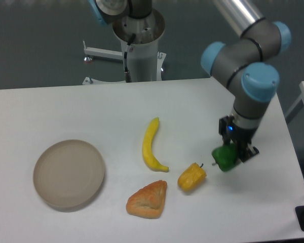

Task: Place the green pepper on the table
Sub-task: 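Lift the held green pepper and carry it toward the table's back edge, then lower the green pepper onto the table surface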

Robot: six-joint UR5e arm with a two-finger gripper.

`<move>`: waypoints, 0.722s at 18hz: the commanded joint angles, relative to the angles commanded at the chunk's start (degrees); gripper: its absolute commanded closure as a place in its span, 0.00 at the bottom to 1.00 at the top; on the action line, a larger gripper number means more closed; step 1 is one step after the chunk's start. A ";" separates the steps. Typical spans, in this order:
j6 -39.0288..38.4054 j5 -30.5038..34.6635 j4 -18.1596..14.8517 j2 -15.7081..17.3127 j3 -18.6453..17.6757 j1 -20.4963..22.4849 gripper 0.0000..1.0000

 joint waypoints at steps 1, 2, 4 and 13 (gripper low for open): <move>1.84 0.00 0.09 0.62 -1.67 0.88 0.67; 3.69 0.00 0.26 0.97 -3.25 1.84 0.67; 7.64 -0.35 0.70 1.59 -5.28 3.60 0.67; 9.16 -5.98 2.11 1.86 -11.09 9.50 0.67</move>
